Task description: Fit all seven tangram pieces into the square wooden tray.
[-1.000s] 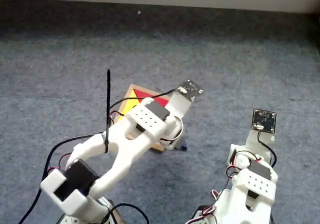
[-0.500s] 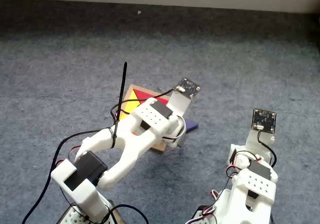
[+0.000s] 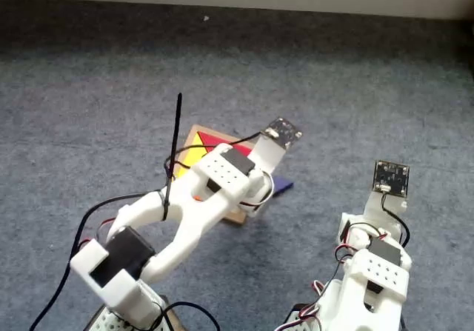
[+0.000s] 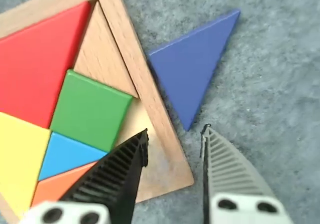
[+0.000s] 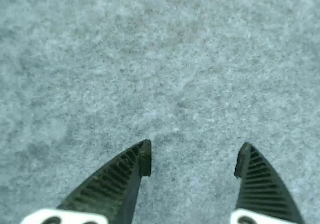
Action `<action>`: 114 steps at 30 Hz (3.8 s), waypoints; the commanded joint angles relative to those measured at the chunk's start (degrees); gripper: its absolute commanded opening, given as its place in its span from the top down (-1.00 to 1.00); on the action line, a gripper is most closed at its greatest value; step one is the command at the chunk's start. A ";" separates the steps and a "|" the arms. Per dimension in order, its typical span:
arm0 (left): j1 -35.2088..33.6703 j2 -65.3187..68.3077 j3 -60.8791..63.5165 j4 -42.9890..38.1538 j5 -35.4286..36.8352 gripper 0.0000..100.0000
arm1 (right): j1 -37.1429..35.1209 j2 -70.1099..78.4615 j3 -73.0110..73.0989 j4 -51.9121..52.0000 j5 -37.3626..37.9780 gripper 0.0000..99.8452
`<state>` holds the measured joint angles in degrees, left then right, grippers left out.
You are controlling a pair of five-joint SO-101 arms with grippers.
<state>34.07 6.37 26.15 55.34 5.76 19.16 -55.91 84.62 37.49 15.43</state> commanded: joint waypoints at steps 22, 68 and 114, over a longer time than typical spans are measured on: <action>2.33 16.04 -21.76 0.26 -9.49 0.47 | -0.66 -0.31 0.22 -1.19 0.00 0.47; -20.53 -36.44 2.15 11.87 -5.45 0.79 | -0.75 -0.31 0.22 -1.19 0.00 0.47; -52.79 -94.81 61.76 -4.75 -15.03 0.89 | -32.92 45.05 -55.69 28.79 31.65 0.47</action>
<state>-18.33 -85.05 87.43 51.56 -8.66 -13.19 -15.38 34.86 66.51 42.51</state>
